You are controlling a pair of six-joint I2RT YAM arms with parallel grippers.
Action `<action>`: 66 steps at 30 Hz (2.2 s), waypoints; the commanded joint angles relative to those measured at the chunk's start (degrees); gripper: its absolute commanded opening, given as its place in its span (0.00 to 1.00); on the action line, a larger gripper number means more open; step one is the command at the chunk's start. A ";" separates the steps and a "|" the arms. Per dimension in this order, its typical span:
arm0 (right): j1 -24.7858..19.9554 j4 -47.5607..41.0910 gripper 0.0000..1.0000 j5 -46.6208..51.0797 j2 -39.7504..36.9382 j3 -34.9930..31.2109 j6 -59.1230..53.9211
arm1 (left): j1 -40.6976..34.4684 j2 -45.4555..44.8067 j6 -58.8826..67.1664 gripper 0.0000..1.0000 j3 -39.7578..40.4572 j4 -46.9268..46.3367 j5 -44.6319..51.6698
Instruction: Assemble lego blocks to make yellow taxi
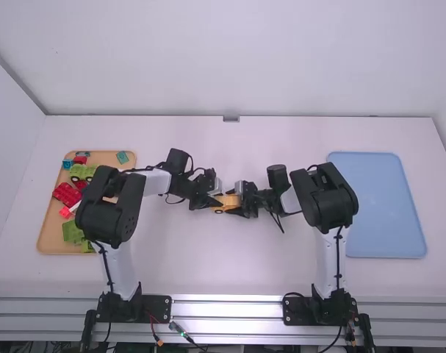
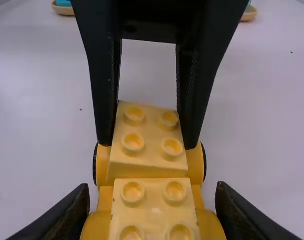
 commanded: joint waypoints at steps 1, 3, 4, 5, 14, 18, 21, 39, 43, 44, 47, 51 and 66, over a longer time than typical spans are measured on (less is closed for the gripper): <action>0.22 -0.13 0.40 0.87 0.96 -0.48 0.17 | 0.13 -0.15 1.75 0.27 -0.90 -0.26 0.61; 0.22 -0.09 0.40 0.90 0.96 -0.48 0.15 | 0.13 -0.15 1.81 0.27 -0.92 0.04 0.70; 0.22 -0.11 0.40 0.81 0.96 -0.48 0.15 | 0.13 -0.15 1.81 0.27 -0.92 0.24 0.66; 0.22 -0.09 0.40 0.79 0.96 -0.48 0.15 | 0.13 -0.15 1.79 0.27 -0.92 0.42 0.66; 0.22 -0.09 0.40 0.94 0.96 -0.48 0.13 | -0.09 -0.15 1.92 0.33 -2.73 4.85 0.70; 0.22 -0.17 0.40 0.81 0.96 -0.42 0.15 | -0.70 -0.15 1.92 0.34 -4.44 7.91 0.50; 0.22 -0.13 0.40 0.96 0.96 -0.48 0.15 | -0.66 -0.15 1.73 0.60 -5.46 9.77 0.70; 0.28 -0.13 0.40 0.98 0.96 -0.48 0.15 | 0.72 -3.15 -8.22 0.29 0.39 4.02 4.13; 0.17 -0.11 0.40 0.96 0.96 -0.48 0.15 | 0.87 -3.15 -11.26 0.02 0.37 4.31 3.39; 0.22 -0.09 0.40 0.94 0.96 -0.48 0.17 | 0.74 -3.15 -11.50 0.02 0.37 4.20 2.84; 0.15 -0.13 0.40 0.90 0.96 -0.37 0.17 | 0.39 -3.15 -12.87 0.02 -0.11 3.78 -1.07; 0.24 -0.13 0.40 0.92 0.96 -0.42 0.20 | -0.17 -3.13 -12.37 0.02 -2.29 4.94 -2.19; 0.22 -0.50 0.40 0.94 0.96 0.61 1.57 | -1.16 -3.15 -12.61 0.02 -10.62 11.43 -5.25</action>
